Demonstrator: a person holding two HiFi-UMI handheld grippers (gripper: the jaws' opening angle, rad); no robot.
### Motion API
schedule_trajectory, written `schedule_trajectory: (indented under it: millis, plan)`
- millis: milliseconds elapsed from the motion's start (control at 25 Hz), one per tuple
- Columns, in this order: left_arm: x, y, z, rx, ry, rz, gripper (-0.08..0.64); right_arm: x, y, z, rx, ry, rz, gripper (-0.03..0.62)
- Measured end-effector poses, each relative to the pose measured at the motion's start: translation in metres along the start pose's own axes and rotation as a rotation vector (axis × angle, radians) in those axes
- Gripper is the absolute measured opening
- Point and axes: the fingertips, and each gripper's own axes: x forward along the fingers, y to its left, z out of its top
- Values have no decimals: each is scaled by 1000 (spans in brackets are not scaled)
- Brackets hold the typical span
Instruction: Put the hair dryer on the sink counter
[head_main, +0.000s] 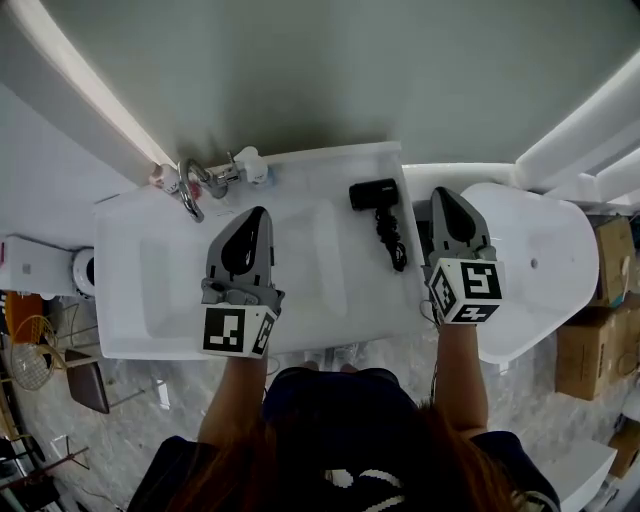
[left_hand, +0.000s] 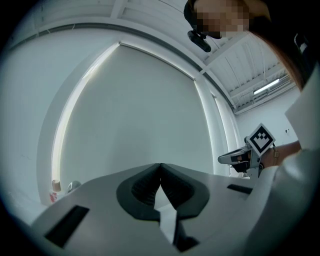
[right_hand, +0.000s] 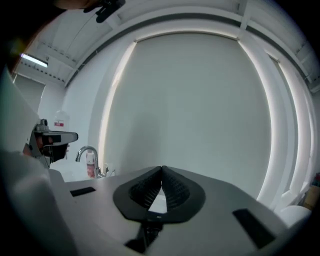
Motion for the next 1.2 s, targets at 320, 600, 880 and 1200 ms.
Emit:
schedule_trajectory:
  millis: [320,600,880,1200]
  plan:
    - [-7,-14,37,30,-73,-22,18,-49,1,61,49,-189,-11,15]
    - [-8,-23,51,38,-98,-34,18,-66,7,80,52,-233,3,15]
    - [-10,-27,55,61,-100,-38,18,-72,9,85,66,-235,15,15]
    - [-12,-28,60,60,-114,-36,18,-78,12,93,49,-244,18,15]
